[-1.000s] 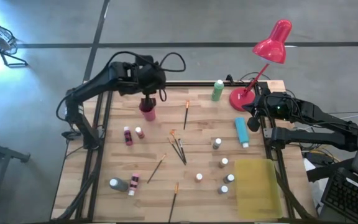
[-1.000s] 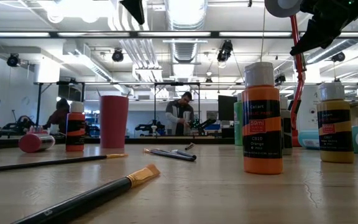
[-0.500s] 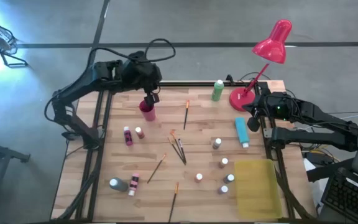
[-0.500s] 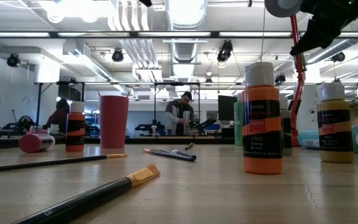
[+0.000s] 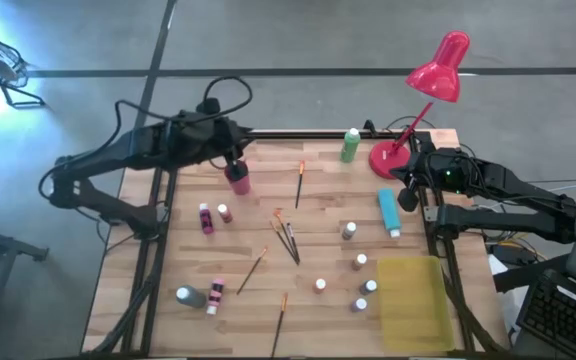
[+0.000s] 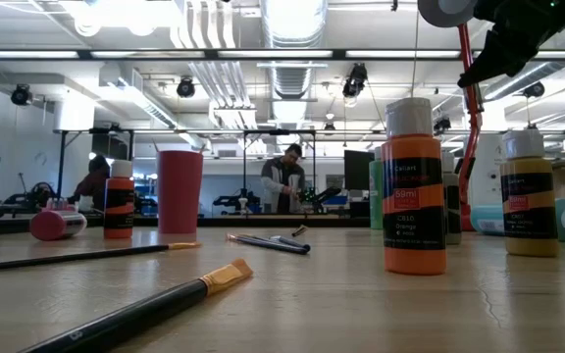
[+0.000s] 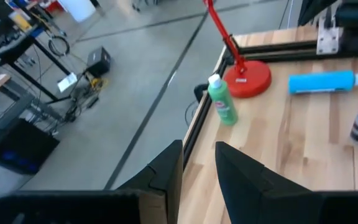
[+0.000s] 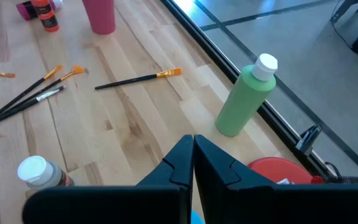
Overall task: Pick & Place Paint Supplies
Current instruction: Put the light blue paint bottle into the yellow bin
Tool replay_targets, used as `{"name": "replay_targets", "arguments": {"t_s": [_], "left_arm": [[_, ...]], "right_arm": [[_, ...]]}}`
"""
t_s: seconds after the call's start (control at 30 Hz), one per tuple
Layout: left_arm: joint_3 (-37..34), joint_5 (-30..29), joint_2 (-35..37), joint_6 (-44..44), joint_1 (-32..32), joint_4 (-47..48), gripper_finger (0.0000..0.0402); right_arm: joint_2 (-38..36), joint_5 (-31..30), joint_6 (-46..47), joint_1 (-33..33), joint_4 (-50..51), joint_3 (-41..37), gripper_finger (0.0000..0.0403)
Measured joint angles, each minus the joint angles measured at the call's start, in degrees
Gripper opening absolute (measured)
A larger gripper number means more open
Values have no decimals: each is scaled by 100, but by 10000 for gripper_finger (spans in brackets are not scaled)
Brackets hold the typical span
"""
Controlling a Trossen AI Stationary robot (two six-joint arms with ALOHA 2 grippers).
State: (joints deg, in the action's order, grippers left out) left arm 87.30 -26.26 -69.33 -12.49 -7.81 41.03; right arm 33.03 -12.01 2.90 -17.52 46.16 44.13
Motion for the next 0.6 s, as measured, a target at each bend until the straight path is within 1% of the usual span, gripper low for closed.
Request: {"name": "replay_targets", "arguments": {"t_s": [0.13, 0.27, 0.4, 0.6], "left_arm": [[-698, 61, 413, 64, 63, -624, 101], [-1313, 354, 750, 73, 101, -1318, 101], [-1767, 715, 977, 81, 111, -1839, 101], [-2258, 1076, 1214, 279, 129, -2249, 101]], "right_arm": [[1, 0, -1, 0, 1, 1, 8], [1, 0, -3, 0, 1, -1, 8], [1, 0, -5, 0, 1, 1, 8], [0, 0, 5, 0, 1, 1, 8]]}}
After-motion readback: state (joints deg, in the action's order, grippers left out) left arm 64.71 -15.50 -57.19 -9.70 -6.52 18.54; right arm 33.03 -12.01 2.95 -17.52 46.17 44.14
